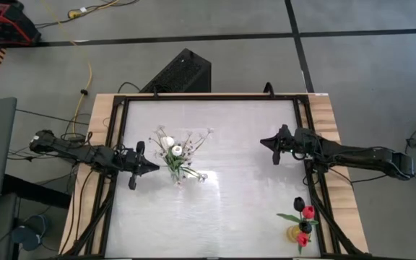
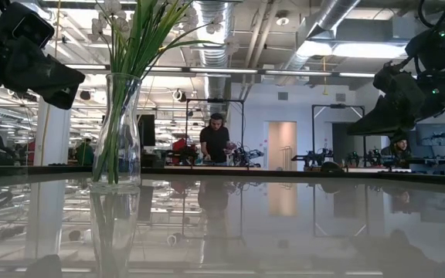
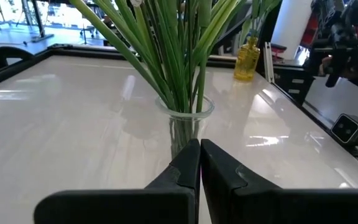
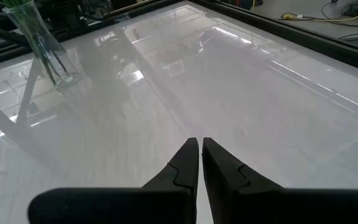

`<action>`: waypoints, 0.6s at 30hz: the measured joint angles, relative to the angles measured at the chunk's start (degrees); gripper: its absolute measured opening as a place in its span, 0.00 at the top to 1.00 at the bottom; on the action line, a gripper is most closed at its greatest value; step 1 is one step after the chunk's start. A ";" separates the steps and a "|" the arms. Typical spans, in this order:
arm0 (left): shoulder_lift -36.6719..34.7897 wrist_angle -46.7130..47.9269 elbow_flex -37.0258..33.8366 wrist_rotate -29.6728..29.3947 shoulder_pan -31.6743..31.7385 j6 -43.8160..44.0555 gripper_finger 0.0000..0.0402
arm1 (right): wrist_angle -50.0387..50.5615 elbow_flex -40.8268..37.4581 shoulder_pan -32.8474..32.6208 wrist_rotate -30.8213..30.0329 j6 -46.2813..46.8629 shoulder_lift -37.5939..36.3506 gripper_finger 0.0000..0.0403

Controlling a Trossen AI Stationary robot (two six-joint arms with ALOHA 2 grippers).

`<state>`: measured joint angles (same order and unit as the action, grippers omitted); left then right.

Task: Sort flowers into vase by color
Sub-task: Return to Home Position

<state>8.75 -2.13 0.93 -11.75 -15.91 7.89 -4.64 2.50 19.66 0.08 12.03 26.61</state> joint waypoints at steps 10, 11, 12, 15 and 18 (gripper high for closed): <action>0.00 0.00 -0.02 -0.02 -0.02 0.23 1.00 | -0.02 0.00 0.00 0.00 0.02 0.00 0.87; 0.00 0.00 -0.02 -0.02 0.01 0.34 1.00 | -0.02 0.00 0.00 0.00 0.02 0.00 0.87; 0.00 0.00 -0.02 -0.02 0.00 0.34 1.00 | -0.02 0.00 0.00 0.00 0.02 0.00 0.87; 0.00 0.00 -0.02 -0.02 -0.01 -0.03 1.00 | -0.02 0.00 0.00 0.00 0.02 0.00 0.87; 0.00 0.00 -0.02 -0.02 -0.02 0.16 1.00 | -0.02 0.00 0.00 0.00 0.02 0.00 0.87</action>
<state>8.75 -2.13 0.91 -11.77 -15.92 8.05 -4.67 2.50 19.66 0.08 12.05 26.61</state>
